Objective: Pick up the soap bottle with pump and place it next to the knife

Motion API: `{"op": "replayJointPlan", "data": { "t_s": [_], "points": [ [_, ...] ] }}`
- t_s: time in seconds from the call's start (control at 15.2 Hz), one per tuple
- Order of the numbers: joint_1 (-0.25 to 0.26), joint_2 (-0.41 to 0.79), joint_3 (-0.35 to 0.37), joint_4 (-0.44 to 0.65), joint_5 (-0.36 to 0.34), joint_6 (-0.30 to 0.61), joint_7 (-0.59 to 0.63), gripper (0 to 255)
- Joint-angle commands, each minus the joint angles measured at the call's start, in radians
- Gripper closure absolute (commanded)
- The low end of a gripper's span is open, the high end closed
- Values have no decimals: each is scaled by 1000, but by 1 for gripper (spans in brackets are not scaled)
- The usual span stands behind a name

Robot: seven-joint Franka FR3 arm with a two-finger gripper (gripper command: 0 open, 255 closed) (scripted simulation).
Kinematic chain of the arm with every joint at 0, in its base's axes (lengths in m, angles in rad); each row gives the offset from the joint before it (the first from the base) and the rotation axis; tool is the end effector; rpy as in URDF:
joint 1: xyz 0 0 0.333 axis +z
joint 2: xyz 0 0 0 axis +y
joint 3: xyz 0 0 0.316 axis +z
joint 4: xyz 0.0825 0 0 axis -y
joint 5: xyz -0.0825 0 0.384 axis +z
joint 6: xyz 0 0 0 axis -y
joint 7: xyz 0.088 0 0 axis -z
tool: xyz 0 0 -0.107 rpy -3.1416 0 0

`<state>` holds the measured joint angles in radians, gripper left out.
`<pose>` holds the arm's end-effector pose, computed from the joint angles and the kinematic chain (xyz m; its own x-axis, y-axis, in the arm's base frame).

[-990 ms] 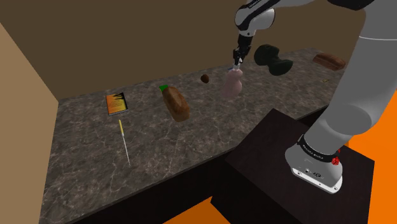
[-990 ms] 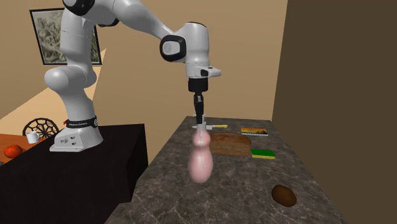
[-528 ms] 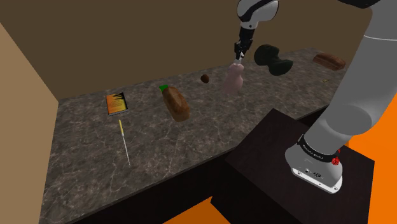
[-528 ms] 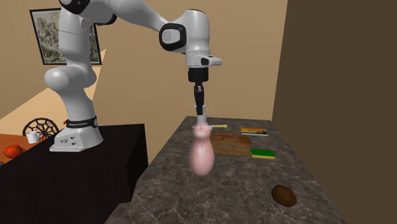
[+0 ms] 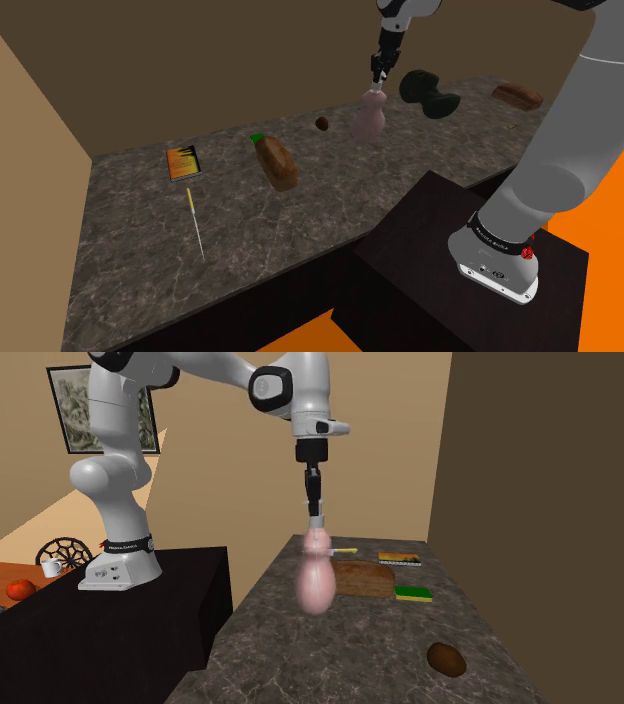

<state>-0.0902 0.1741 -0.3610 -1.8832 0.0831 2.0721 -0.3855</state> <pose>0.5479 -0.2512 0.4240 0.9947 -0.0987 0.0295 -0.0987 -0.9951 -0.0017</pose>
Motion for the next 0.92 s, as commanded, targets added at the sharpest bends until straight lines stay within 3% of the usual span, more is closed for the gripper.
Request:
{"op": "replayJointPlan", "data": {
  "t_s": [0.0, 0.86],
  "points": [
    [1, -12, -1, 16, -5, -26, 4, 255],
    [3, -47, -4, 149, -23, -192, 17, 255]
  ]
}}
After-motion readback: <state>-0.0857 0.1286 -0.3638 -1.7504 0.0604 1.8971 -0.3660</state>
